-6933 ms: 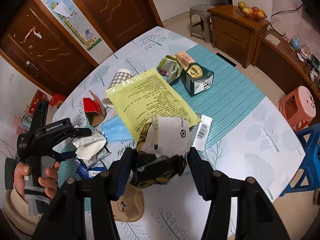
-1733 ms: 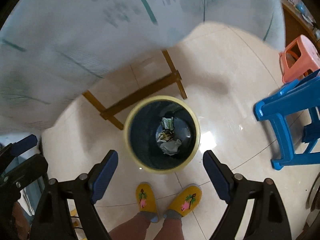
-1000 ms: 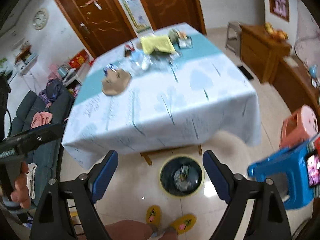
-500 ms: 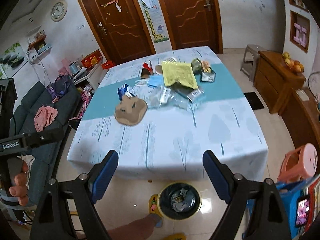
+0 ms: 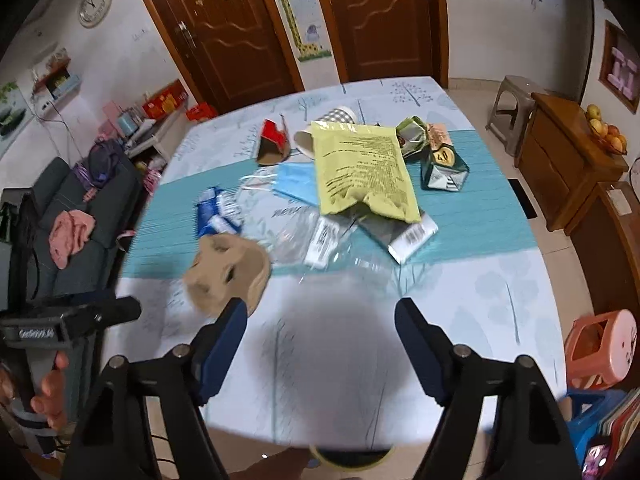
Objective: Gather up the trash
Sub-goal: 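Grasp the brown pulp cup carrier with the left gripper while the right gripper grasps the plastic bag, then carry the cup carrier and plastic bag over the black bin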
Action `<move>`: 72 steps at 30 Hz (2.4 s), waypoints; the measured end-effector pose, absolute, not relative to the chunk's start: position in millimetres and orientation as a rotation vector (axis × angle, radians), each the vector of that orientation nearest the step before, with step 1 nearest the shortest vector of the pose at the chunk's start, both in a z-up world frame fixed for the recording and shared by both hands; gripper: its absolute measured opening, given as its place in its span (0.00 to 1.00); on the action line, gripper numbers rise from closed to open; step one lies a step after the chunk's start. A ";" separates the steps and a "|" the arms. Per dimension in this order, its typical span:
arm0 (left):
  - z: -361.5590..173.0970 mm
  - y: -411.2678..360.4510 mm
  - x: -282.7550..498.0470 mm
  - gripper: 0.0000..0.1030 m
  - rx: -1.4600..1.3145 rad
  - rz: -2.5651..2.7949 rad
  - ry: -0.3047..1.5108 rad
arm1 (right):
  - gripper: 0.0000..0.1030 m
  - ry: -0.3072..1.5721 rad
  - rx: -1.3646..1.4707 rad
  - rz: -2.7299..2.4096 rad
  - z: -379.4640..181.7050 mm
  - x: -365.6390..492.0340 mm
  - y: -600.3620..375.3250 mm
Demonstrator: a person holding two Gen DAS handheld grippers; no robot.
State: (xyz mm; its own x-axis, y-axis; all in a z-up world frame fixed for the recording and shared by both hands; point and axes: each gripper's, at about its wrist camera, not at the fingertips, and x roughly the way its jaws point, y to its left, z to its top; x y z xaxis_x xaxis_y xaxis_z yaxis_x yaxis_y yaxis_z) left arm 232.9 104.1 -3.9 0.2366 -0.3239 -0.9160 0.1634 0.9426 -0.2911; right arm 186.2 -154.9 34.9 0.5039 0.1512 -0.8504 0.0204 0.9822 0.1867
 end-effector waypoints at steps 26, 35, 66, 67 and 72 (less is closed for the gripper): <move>-46.6 18.5 284.2 0.92 0.236 -0.343 1.372 | 0.34 1.250 0.126 0.277 -45.6 265.2 -143.8; -61.0 15.8 282.4 0.63 0.256 -0.275 1.409 | 0.33 1.224 0.199 0.217 -38.2 235.4 -150.9; 69.3 27.3 103.2 0.60 0.172 -0.432 1.191 | 0.33 0.970 0.556 0.106 50.4 21.5 -197.1; 71.9 24.6 91.3 0.60 0.177 -0.446 1.185 | 0.33 0.972 0.555 0.108 49.9 11.8 -196.9; 78.5 13.5 51.3 0.60 0.196 -0.491 1.158 | 0.33 0.990 0.555 0.105 41.5 -27.3 -200.0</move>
